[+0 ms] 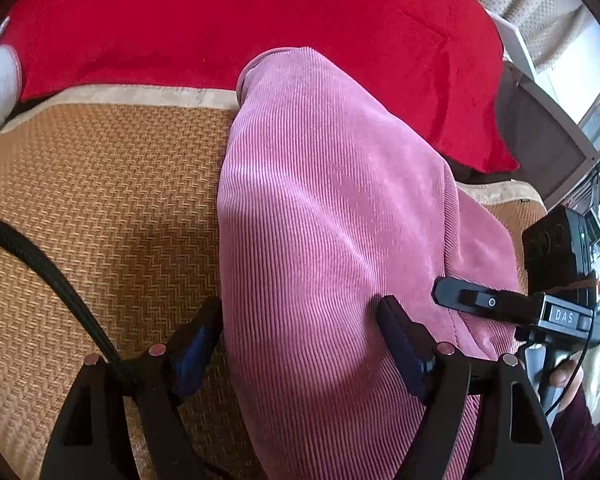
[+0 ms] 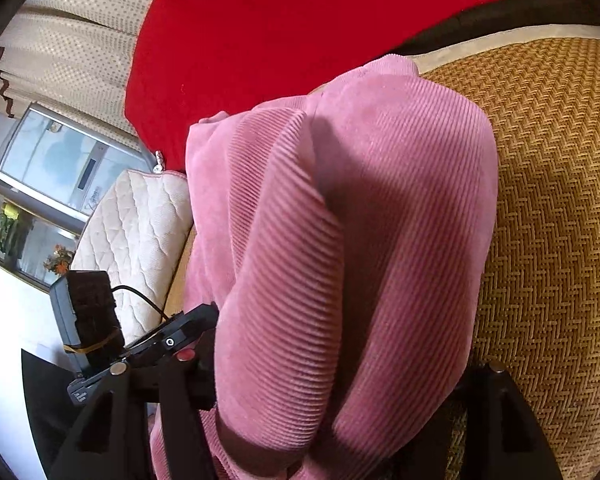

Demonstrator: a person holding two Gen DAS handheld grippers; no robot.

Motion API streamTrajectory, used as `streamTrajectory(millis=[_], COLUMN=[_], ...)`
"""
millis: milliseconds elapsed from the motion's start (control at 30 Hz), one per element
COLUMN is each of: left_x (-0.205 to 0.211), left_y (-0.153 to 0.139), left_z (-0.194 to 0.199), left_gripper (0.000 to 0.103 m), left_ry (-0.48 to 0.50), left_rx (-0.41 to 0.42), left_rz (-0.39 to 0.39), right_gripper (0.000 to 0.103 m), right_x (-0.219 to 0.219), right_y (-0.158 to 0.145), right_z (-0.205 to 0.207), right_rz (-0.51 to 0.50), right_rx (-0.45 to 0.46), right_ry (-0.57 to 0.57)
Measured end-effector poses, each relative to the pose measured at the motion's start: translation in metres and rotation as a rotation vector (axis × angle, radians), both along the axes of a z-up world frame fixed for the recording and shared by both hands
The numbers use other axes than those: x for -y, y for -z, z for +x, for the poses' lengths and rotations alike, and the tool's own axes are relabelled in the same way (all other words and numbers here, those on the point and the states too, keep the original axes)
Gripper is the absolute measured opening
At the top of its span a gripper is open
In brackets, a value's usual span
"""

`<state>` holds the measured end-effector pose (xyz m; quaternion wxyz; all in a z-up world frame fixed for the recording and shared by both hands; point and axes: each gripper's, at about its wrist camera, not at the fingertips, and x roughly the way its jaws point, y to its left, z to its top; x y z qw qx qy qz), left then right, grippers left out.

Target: Fold large clothes

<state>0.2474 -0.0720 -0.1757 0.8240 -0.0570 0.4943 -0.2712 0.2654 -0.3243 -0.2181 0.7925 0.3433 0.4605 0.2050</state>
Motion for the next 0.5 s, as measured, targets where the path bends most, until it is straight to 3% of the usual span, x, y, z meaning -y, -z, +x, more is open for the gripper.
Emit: streamTrajectory(millis=[200,500], left_x=[-0.013,-0.038], left_y=[-0.016,-0.041], left_z=[-0.009,-0.046], left_gripper=[0.081,0.081], left_ry=[0.011,0.058], left_rx=[0.012,0.170], left_rz=[0.023,0.143], right_gripper=[0.071,0.071], right_x=[0.004,-0.001], right_y=[-0.008,-0.042], right_z=[-0.007,-0.034], right_rz=[-0.030,-0.195], right_rx=[-0.001,0.056], right_ry=[-0.008,-0.003])
